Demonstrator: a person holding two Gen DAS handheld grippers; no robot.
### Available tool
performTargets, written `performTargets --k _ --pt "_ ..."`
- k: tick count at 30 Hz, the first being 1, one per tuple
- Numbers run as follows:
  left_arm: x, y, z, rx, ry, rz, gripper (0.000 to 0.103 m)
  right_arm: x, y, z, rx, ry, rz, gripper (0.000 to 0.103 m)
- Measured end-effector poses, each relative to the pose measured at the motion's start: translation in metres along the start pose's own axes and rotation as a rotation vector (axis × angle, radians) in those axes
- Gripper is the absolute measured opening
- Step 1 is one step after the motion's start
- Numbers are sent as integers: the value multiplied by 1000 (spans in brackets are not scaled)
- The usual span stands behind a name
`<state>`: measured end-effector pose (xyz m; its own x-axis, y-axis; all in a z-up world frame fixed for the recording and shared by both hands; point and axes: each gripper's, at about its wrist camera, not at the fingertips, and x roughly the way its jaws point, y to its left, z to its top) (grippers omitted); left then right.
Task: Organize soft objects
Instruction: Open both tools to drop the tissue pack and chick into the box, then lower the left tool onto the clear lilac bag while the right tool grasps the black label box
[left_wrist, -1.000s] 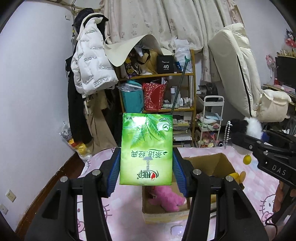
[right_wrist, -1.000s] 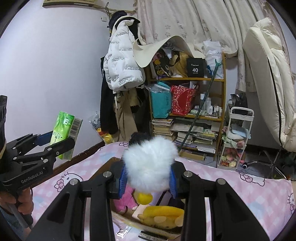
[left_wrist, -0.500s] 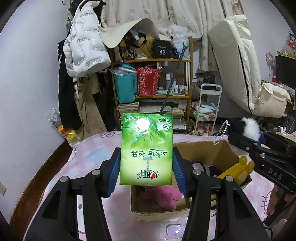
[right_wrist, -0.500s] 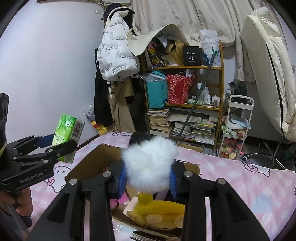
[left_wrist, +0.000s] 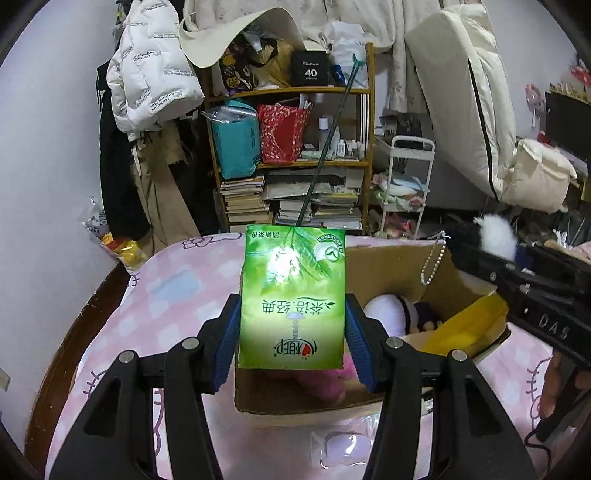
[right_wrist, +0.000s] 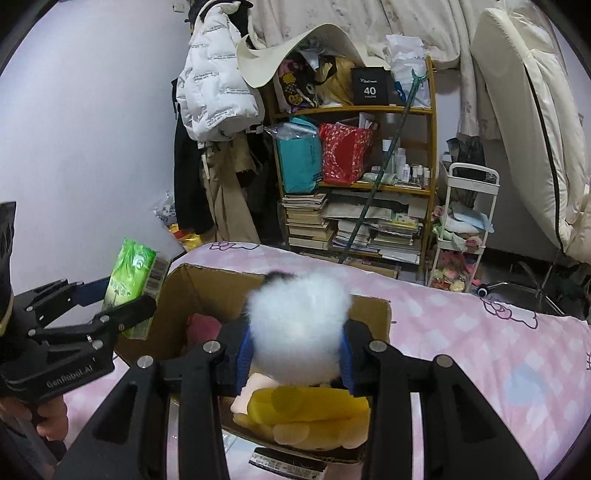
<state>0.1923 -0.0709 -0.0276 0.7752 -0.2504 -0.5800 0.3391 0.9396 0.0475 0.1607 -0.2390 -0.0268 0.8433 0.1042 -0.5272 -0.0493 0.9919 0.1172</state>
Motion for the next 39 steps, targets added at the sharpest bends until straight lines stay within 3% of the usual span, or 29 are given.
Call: performTargets --k 3,6,9,14,17,21,26,39 --pt "-2 -1 -2 0 -2 6 62 -2 -3 0 19 6 7 62" --pt "-6 0 -5 -13 -7 22 72 -8 -5 -3 32 7 11 65" --pt "-9 2 -10 -24 5 32 75 -15 -7 -9 48 14 -3 79" --pt "-22 3 -15 -23 -2 47 88 -31 -8 -15 76 7 -12 88" --pt "-30 2 -16 -22 8 45 91 -39 -7 -18 88 11 -17 89" --pt "-41 4 -22 -28 43 29 94 -51 -5 -24 97 11 -26 101" --pt "-58 3 -33 -12 63 29 99 -61 -2 -30 102 22 -34 102" --pt "-75 2 -53 -12 146 22 99 -80 4 -46 123 56 -46 103"
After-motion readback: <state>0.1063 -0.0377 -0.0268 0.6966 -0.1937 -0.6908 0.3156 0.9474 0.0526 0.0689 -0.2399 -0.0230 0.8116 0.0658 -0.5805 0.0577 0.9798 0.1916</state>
